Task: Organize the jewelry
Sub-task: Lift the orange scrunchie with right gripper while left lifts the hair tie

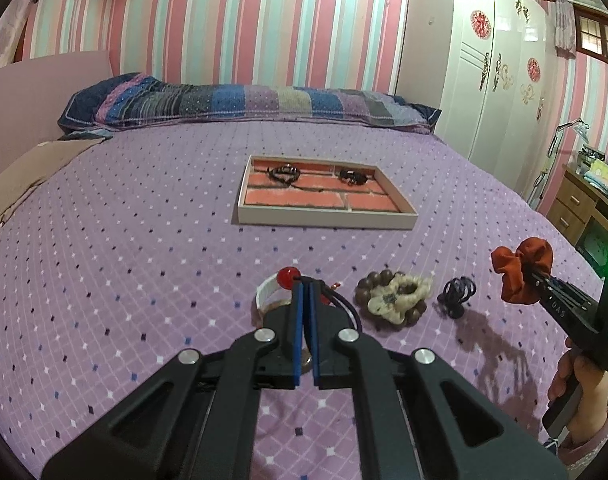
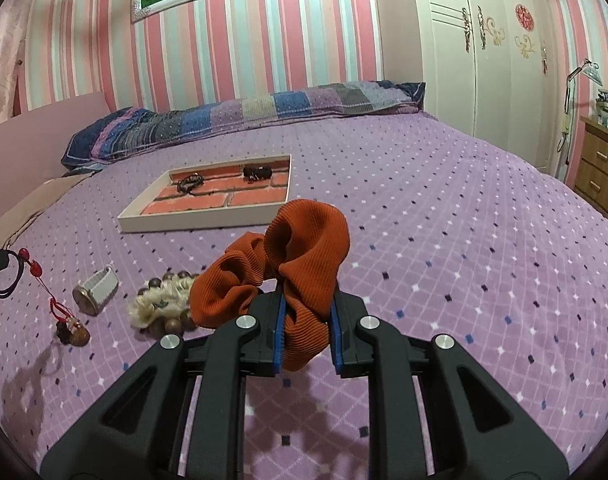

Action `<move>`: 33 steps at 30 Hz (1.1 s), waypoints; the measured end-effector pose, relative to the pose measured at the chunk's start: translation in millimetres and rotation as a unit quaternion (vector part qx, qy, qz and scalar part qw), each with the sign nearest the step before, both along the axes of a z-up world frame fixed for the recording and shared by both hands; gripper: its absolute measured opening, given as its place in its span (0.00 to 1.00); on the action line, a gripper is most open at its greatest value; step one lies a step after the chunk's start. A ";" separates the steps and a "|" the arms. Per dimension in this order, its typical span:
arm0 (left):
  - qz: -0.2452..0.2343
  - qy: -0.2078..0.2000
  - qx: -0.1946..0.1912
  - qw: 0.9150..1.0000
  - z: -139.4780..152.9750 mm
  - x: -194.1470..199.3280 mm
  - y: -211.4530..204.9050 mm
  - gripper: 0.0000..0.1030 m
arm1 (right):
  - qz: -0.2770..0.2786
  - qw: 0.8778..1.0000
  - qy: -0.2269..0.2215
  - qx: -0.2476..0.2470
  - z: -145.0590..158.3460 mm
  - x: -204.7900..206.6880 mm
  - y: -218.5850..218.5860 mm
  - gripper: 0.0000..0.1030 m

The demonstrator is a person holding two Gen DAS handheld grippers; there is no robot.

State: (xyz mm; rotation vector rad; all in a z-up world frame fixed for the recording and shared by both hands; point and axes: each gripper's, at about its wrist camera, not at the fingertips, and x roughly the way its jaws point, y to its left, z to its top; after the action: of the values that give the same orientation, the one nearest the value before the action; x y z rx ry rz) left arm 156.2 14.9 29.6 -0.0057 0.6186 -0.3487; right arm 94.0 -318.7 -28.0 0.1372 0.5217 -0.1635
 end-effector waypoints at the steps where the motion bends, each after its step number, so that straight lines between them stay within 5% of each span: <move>1: -0.001 -0.001 -0.002 1.000 2.5 0.5 -0.1 0.03 | 0.000 1.000 -0.002 0.000 1.7 0.5 0.1 0.17; 17: -0.010 -0.011 -0.010 1.000 22.2 -0.4 2.8 0.03 | 0.007 1.000 -0.012 -0.004 13.0 6.9 5.7 0.17; 33: 0.015 0.067 0.036 0.997 -45.0 4.3 23.6 0.03 | 0.009 1.000 0.010 0.010 -14.9 7.9 5.0 0.17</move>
State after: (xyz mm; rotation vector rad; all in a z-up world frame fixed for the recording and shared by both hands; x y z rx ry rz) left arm 160.5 38.4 -15.3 0.0316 0.7634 -0.2987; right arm 101.9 -313.7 -43.0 0.1511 0.5451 -0.1423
